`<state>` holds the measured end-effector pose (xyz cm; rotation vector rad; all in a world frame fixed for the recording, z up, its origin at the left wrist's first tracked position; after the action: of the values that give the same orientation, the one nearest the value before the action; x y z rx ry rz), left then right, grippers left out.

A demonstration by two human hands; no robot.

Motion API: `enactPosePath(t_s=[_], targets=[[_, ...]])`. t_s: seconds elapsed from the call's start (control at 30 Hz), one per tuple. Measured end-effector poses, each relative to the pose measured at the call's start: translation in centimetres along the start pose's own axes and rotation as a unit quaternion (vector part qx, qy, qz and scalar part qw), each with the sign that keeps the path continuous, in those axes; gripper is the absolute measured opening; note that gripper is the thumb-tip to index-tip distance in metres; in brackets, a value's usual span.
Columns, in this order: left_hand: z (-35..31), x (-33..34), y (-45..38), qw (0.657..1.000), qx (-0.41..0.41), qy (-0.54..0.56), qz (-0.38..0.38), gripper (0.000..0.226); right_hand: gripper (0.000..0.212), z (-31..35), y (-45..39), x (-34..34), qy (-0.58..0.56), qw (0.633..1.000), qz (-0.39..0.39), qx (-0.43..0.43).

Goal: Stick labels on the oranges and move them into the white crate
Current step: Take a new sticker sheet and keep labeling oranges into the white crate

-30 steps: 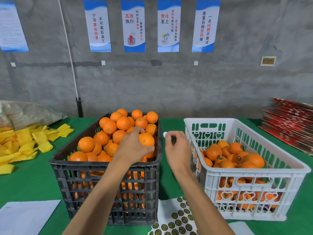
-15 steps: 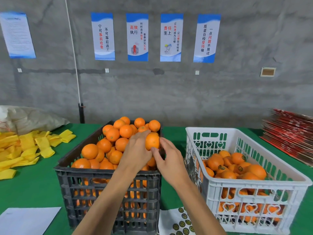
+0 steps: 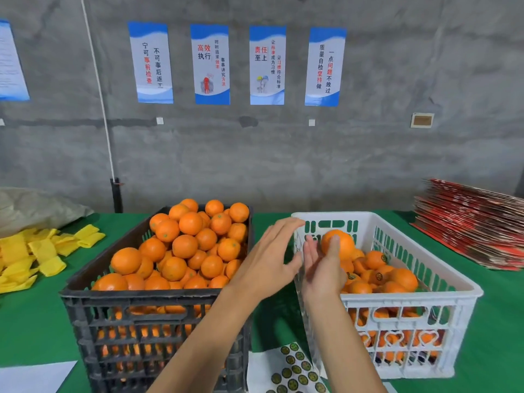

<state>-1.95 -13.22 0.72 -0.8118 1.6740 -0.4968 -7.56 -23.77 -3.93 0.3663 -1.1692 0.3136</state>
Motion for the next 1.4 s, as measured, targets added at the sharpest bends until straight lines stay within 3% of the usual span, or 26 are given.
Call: enactPosePath(t_s=[0.1,0.2,0.27,0.4,0.53,0.63,0.83,1.0,1.13,1.3,1.4], targets=[[2.3,-0.7,0.8,0.998,-0.054,-0.039,0.008,0.046,0.028,0.5,-0.2,-0.2,0.044,0.999,0.008,-0.025],[5.3,-2.4,1.6,0.988,-0.116,-0.087,0.046,0.033,0.051,-0.8,0.4,-0.5,0.075,0.996,0.041,-0.021],[8.0,-4.2,2.5,0.971,-0.171,-0.142,0.093,0.035,0.054,-2.0,0.8,-0.6,0.105,0.993,0.059,-0.008],[14.0,-8.4,5.0,0.889,-0.275,-0.311,0.192,0.051,0.045,-5.4,2.0,-0.4,0.226,0.967,0.117,0.000],[19.2,-12.2,7.4,0.788,-0.363,-0.429,0.254,0.062,0.042,-8.4,3.9,1.4,0.354,0.908,0.220,-0.046],[21.9,-13.8,8.8,0.764,-0.400,-0.430,0.267,0.058,0.041,-9.5,4.7,2.3,0.390,0.882,0.258,-0.065],[22.4,-14.4,8.0,0.789,-0.394,-0.411,0.231,0.040,0.039,-9.6,4.4,2.5,0.409,0.868,0.273,-0.064],[18.3,-14.0,6.5,0.857,-0.359,-0.347,0.125,0.024,0.036,-9.5,4.4,2.4,0.416,0.865,0.271,-0.070],[12.7,-11.0,4.4,0.897,-0.306,-0.298,0.111,0.048,0.026,-8.3,5.0,1.4,0.415,0.874,0.241,-0.078],[7.2,-6.3,2.6,0.922,-0.269,-0.264,0.092,0.042,0.026,-5.6,4.7,-2.7,0.503,0.826,0.221,-0.129],[6.2,-4.4,3.0,0.926,-0.270,-0.251,0.080,0.036,0.031,-3.7,3.7,-6.6,0.584,0.780,0.191,-0.118]])
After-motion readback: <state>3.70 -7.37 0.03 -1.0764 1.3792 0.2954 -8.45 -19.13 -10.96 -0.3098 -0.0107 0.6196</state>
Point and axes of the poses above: each hand's wrist, its own y-axis away from the middle knuckle, its own x-axis out of the palm, z = x × y, the point moved 3 cm from there along -y, towards the middle knuckle, and after that the axes turned 8 degrees about -y, right-handed, at the moved point
